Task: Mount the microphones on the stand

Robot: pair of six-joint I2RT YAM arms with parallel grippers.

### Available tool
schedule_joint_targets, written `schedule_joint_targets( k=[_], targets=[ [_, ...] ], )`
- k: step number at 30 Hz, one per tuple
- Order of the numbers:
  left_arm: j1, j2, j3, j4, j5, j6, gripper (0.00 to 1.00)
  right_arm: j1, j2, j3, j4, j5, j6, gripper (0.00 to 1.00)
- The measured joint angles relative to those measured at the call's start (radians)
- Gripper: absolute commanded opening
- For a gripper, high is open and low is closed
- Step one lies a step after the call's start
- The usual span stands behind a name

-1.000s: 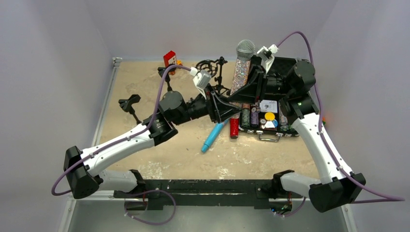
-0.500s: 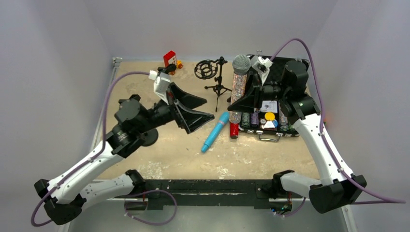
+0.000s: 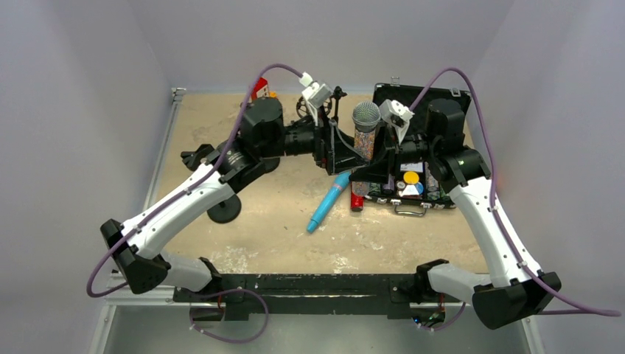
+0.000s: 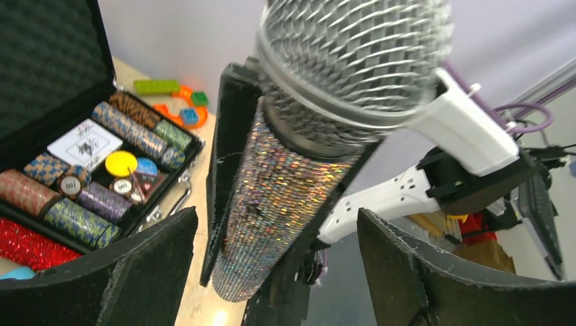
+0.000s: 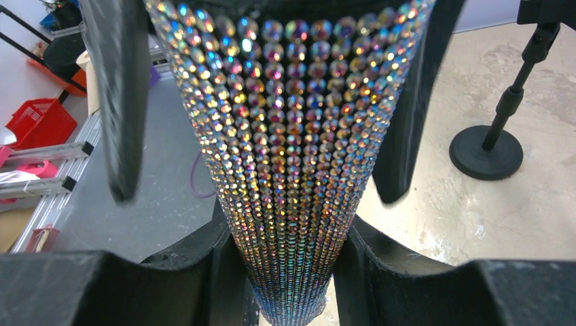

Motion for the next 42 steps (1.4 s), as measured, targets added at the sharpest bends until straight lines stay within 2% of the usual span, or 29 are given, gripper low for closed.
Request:
schedule_joint_targets(
  k=[4, 11, 28, 29, 33, 34, 35, 37, 38, 40, 42],
  targets=[
    [-0.017, 0.055, 0.027, -0.038, 0.000, 0.014, 0.83, 0.000, 0.000, 0.000, 0.000, -0.003, -0.001, 0.00],
    [-0.024, 0.070, 0.045, -0.005, -0.009, 0.041, 0.74, 0.000, 0.000, 0.000, 0.004, -0.021, 0.000, 0.00],
    [-0.024, 0.084, 0.080, 0.096, -0.041, 0.166, 0.68, 0.002, 0.002, -0.002, 0.027, -0.055, 0.034, 0.00],
    [-0.024, 0.089, 0.085, 0.102, -0.039, 0.167, 0.62, 0.002, 0.003, -0.002, 0.029, -0.055, 0.035, 0.00],
    [-0.025, 0.100, 0.090, 0.131, -0.005, 0.170, 0.10, 0.001, 0.008, -0.002, 0.029, -0.051, 0.051, 0.00],
    [-0.027, 0.101, 0.090, 0.134, -0.005, 0.174, 0.00, 0.000, 0.011, -0.002, 0.032, -0.052, 0.046, 0.06],
    [-0.027, 0.103, 0.090, 0.139, 0.002, 0.175, 0.00, -0.001, 0.011, -0.002, 0.036, -0.050, 0.045, 0.18],
    [-0.023, 0.106, 0.090, 0.145, 0.017, 0.175, 0.00, -0.001, 0.012, -0.002, 0.037, -0.050, 0.050, 0.61],
    [-0.022, 0.106, 0.089, 0.146, 0.018, 0.176, 0.00, -0.001, 0.013, -0.002, 0.037, -0.050, 0.050, 0.74],
    [-0.015, 0.094, 0.069, 0.159, 0.019, 0.183, 0.00, -0.001, 0.013, -0.002, 0.033, -0.051, 0.050, 0.84],
    [0.000, 0.053, 0.003, 0.166, 0.017, 0.183, 0.00, -0.004, 0.010, -0.002, 0.023, -0.048, 0.041, 0.87]
  ],
)
